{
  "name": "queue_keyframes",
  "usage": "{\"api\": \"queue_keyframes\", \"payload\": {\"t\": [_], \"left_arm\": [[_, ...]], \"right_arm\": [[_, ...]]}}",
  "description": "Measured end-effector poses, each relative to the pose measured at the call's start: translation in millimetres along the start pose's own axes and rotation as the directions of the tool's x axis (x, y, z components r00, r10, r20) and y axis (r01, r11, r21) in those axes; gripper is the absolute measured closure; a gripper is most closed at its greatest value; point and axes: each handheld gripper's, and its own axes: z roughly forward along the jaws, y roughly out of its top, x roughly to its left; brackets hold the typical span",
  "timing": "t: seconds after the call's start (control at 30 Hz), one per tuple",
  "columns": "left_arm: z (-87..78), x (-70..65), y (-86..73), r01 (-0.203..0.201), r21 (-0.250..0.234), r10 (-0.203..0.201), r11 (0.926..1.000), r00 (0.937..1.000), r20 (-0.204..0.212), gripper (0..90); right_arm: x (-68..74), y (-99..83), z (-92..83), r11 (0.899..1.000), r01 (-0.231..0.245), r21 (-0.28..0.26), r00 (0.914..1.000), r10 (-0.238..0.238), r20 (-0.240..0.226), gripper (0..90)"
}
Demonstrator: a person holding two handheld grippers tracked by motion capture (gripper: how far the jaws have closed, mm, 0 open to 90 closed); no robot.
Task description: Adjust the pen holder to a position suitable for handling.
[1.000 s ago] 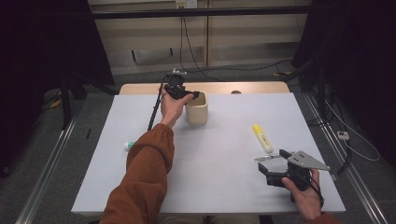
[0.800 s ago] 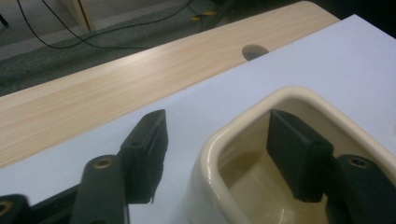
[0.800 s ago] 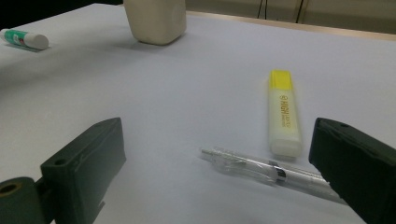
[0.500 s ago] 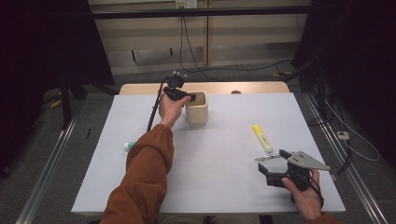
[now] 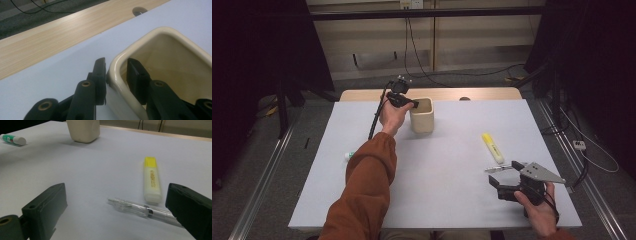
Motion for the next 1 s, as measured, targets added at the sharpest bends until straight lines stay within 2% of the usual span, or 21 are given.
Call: {"api": "queue_keyframes", "payload": {"t": [0.1, 0.33, 0.4, 0.53, 0.73, 0.77, 0.83, 0.87, 1.0], "left_arm": [[0.0, -2.0, 0.0, -0.005, -0.003, 0.005, 1.0000, 0.9996, -0.027, 71.1], [-1.2, -0.5, -0.5, 0.013, -0.002, -0.013, 0.9999, 0.9988, -0.047, 72.3], [-1.7, 0.1, -1.0, 0.015, 0.000, -0.015, 0.9999, 0.9989, -0.044, 72.6], [-2.3, -3.5, -0.7, -0.012, 0.008, 0.012, 0.9999, 0.9989, -0.044, 72.6], [-5.1, -8.0, -0.8, -0.021, 0.002, 0.021, 0.9998, 0.9997, 0.007, 72.6], [-6.5, -9.2, -0.1, -0.027, 0.000, 0.027, 0.9996, 0.9996, -0.005, 72.6], [-10.3, -10.1, 1.4, -0.028, -0.006, 0.028, 0.9996, 0.9996, 0.008, 72.6], [-12.1, -11.9, 1.9, -0.026, -0.013, 0.026, 0.9996, 0.9997, -0.003, 72.6], [-21.5, -16.0, 3.1, -0.037, -0.017, 0.037, 0.9992, 0.9993, -0.004, 72.6]], "right_arm": [[0.0, -0.3, -0.2, 1.000, 0.001, 0.000, 1.0000, -0.001, 0.000, 3.3], [-0.6, -0.6, -0.7, 1.000, -0.003, -0.002, 1.0000, 0.003, 0.002, 3.2], [-1.0, -0.7, -0.4, 1.000, -0.003, -0.003, 1.0000, 0.003, 0.002, 3.3], [-0.8, -0.4, 0.1, 1.000, -0.004, -0.002, 1.0000, 0.004, 0.001, 3.3], [-0.4, 0.0, 0.7, 1.000, -0.002, 0.002, 1.0000, 0.002, -0.001, 3.3], [-0.4, 0.0, 0.7, 1.000, -0.002, 0.002, 1.0000, 0.002, -0.001, 3.3], [-0.4, 0.0, 0.6, 1.000, -0.001, 0.001, 1.0000, 0.001, 0.000, 3.3], [-0.2, 0.0, 0.4, 1.000, -0.001, 0.001, 1.0000, 0.001, 0.000, 3.3], [0.1, 0.1, -0.1, 1.000, -0.001, -0.002, 1.0000, 0.001, -0.001, 3.3]]}}
